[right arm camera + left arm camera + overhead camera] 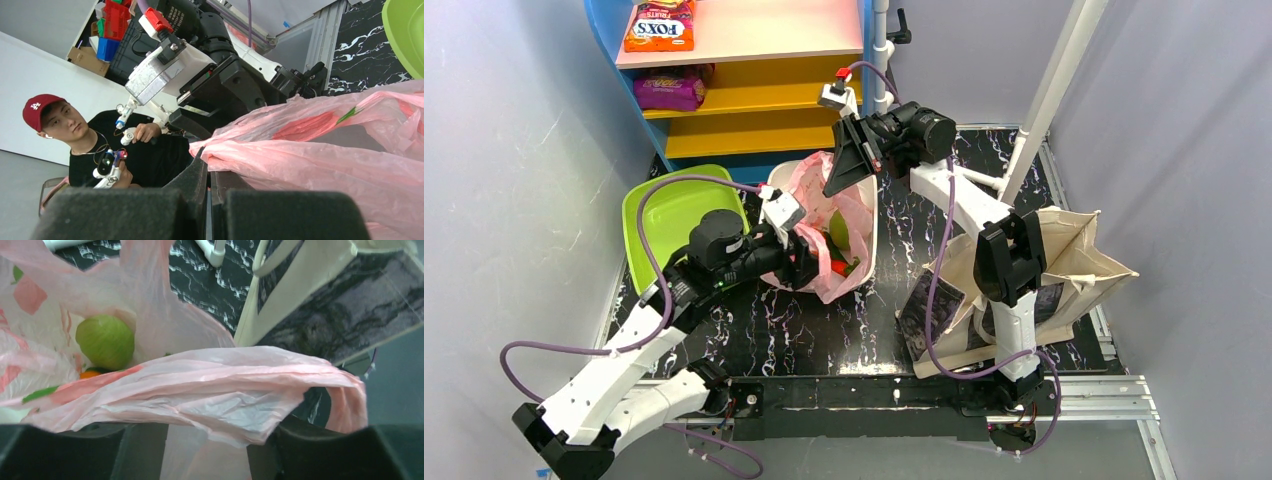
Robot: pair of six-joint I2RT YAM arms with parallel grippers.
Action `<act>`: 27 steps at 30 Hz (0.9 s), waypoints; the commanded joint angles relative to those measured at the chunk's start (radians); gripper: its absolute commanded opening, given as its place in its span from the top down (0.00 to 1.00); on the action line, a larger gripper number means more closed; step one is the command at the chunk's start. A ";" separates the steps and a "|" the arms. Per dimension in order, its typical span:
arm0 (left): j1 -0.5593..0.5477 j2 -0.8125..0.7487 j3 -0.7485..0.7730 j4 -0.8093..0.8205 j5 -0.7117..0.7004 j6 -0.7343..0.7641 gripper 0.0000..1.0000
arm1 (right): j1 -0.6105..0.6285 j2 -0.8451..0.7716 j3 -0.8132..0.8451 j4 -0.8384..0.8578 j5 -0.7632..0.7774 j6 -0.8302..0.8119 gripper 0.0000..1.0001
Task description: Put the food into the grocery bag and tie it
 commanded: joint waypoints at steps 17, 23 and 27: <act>-0.003 0.055 -0.348 1.028 -0.078 0.110 0.06 | 0.004 -0.058 -0.030 0.139 -0.123 0.250 0.99; -0.002 0.075 -0.375 1.129 -0.151 0.215 0.06 | -0.004 -0.050 -0.040 0.182 -0.094 0.305 0.99; -0.001 0.103 -0.387 1.221 -0.152 0.295 0.05 | -0.011 -0.048 -0.042 0.173 -0.087 0.308 0.99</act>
